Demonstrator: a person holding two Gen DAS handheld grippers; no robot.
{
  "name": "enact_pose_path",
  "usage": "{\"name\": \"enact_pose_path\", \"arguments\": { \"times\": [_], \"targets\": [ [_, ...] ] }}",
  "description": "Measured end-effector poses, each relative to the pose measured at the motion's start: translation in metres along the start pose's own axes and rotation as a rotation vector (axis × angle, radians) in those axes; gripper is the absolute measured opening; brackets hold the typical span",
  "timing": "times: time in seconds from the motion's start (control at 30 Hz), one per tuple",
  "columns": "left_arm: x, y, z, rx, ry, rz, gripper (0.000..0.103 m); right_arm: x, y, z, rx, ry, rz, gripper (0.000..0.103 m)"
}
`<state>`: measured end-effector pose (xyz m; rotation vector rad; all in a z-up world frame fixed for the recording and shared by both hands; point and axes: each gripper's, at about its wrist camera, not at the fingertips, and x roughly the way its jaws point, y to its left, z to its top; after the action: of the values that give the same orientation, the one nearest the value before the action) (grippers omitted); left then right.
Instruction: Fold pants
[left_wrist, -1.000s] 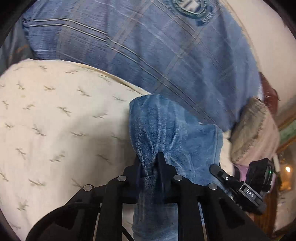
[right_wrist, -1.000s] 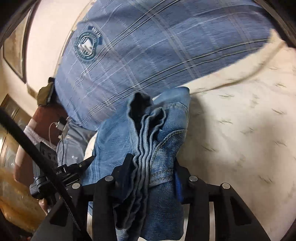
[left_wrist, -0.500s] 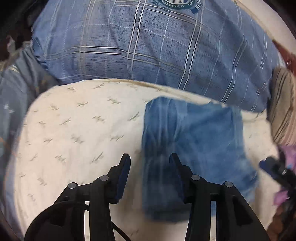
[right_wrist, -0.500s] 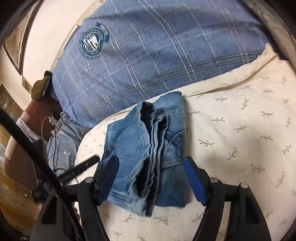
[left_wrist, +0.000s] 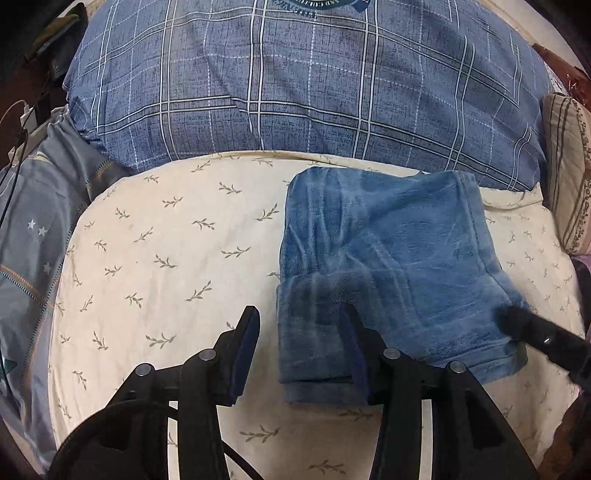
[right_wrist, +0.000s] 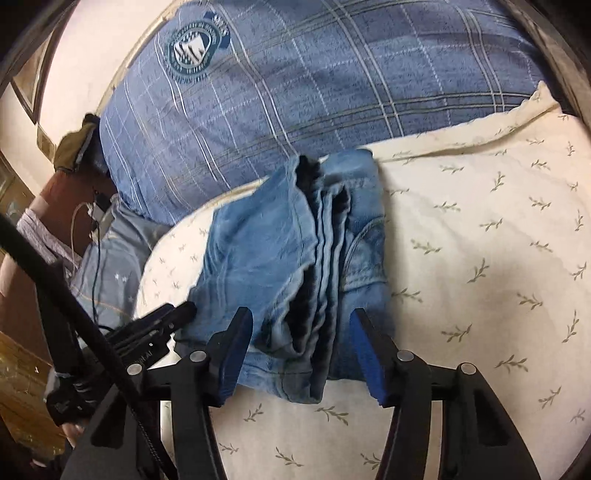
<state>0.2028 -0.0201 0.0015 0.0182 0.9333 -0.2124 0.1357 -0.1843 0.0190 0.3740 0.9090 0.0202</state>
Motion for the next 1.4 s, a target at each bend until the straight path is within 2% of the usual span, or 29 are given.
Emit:
{"name": "enact_pose_path", "arguments": {
  "times": [0.03, 0.1, 0.13, 0.27, 0.4, 0.57, 0.73, 1.07, 1.4],
  "targets": [
    [0.001, 0.001, 0.001, -0.003, 0.002, 0.001, 0.048, 0.003, 0.0, -0.002, -0.001, 0.011, -0.01, 0.055],
    [0.003, 0.001, 0.0, 0.0, 0.006, -0.003, 0.048, 0.009, 0.002, -0.005, -0.016, 0.035, -0.039, 0.044],
    [0.004, 0.0, -0.001, 0.006, 0.005, -0.003, 0.048, 0.009, 0.003, -0.007, -0.027, 0.03, -0.061, 0.03],
    [0.004, -0.001, -0.001, 0.016, -0.001, 0.006, 0.048, 0.003, 0.013, -0.008, -0.082, 0.008, -0.111, 0.022],
    [0.006, -0.003, -0.003, 0.026, -0.006, 0.013, 0.048, 0.005, 0.02, -0.011, -0.126, 0.02, -0.171, 0.02],
    [0.005, -0.008, -0.006, 0.058, -0.034, 0.059, 0.053, 0.003, 0.022, -0.012, -0.129, 0.024, -0.202, 0.019],
    [0.005, -0.009, -0.006, 0.058, -0.031, 0.064, 0.054, 0.002, 0.027, -0.014, -0.14, 0.024, -0.23, 0.018],
    [0.006, -0.007, -0.006, 0.047, -0.03, 0.072, 0.058, 0.002, 0.027, -0.015, -0.14, 0.021, -0.246, 0.018],
    [0.007, -0.008, -0.006, 0.057, -0.029, 0.08, 0.061, 0.007, 0.026, -0.015, -0.135, 0.055, -0.267, 0.018]
  ]
}}
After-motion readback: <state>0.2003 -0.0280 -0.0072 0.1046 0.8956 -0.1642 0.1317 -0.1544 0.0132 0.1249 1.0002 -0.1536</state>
